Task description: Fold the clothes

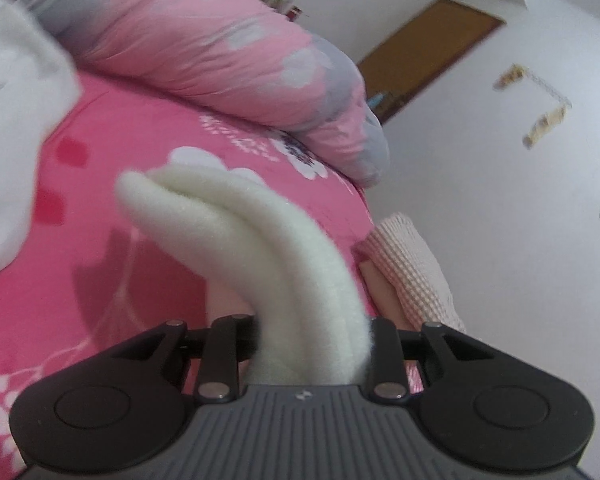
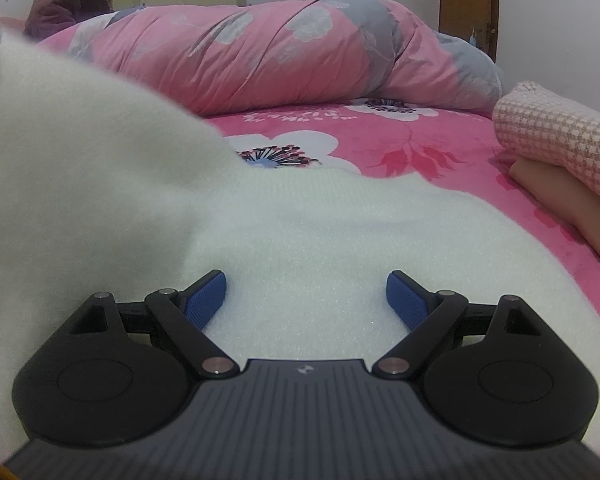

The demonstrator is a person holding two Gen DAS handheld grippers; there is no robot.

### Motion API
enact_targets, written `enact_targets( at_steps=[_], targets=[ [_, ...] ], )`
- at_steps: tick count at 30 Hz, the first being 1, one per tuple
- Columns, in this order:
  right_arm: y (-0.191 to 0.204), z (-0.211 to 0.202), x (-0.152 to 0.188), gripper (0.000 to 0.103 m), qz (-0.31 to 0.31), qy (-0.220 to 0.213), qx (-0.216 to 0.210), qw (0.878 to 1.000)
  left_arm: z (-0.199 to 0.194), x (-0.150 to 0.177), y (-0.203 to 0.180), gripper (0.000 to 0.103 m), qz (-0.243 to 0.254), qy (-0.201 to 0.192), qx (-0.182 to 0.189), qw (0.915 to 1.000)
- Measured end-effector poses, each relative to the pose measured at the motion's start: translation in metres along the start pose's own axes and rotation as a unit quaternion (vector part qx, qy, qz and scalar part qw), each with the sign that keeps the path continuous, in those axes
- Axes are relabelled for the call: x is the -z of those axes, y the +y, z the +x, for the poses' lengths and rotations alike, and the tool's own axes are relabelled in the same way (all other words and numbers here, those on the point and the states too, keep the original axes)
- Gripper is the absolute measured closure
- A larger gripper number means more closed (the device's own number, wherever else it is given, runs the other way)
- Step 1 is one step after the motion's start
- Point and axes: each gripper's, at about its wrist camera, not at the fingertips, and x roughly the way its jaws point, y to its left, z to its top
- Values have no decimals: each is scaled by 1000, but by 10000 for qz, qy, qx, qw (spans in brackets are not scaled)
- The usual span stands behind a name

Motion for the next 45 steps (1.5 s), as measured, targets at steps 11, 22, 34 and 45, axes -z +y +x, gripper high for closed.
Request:
enact_targets(
  at_steps=[11, 22, 34, 45],
  targets=[
    [-77, -51, 21, 15, 593, -224, -1530, 9862, 109, 26, -97, 54, 912, 1201, -437, 9876],
    [-129, -72, 50, 15, 1680, -650, -2390, 9542, 149, 52, -158, 24, 1383, 1467, -629, 9774],
    [-138, -74, 55, 15, 1868, -714, -2603, 9446, 46, 22, -140, 23, 1366, 166, -169, 9903],
    [-136, -76, 52, 15, 1848, -614, -2526, 9478, -2, 104, -76, 21, 3014, -14, -1242, 9454]
  ],
)
